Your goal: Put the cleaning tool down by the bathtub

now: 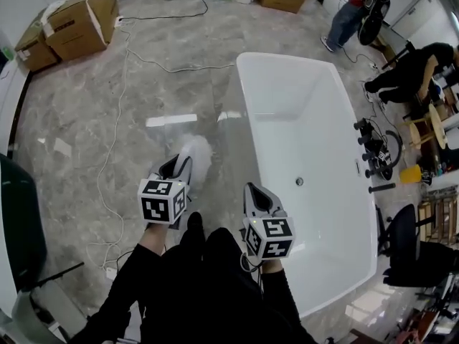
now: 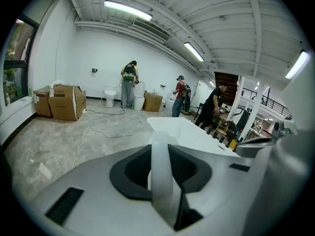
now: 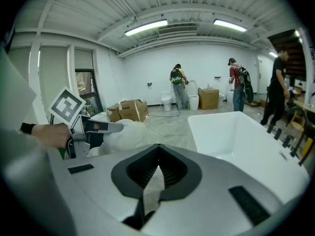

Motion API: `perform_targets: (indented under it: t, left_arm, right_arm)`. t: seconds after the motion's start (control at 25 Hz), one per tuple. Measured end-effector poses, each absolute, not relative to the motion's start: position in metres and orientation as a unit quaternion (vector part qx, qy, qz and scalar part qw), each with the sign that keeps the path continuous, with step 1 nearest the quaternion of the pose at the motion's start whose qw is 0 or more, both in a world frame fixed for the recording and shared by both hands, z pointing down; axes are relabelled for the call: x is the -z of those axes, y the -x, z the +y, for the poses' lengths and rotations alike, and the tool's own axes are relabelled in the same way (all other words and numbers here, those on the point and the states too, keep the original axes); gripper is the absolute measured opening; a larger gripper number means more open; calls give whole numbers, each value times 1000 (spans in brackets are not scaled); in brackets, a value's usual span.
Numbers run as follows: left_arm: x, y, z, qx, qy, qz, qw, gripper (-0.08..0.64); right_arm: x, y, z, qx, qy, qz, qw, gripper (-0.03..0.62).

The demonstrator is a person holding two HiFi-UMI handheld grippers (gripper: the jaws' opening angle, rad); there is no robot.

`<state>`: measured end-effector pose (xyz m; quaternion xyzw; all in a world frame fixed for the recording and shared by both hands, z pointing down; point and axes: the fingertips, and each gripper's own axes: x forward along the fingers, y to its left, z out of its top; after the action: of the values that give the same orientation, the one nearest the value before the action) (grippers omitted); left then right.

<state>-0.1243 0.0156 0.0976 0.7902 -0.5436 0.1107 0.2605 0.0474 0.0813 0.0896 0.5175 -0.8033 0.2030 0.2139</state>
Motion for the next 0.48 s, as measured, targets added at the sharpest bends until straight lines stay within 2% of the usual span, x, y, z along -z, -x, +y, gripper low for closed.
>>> perform_targets:
  t: [0.48]
  left_arm:
    - [-146,112,-57,-124,-771,-552,291,100]
  right_arm:
    - [-152,-41,26,-248,-469,-808,257,0]
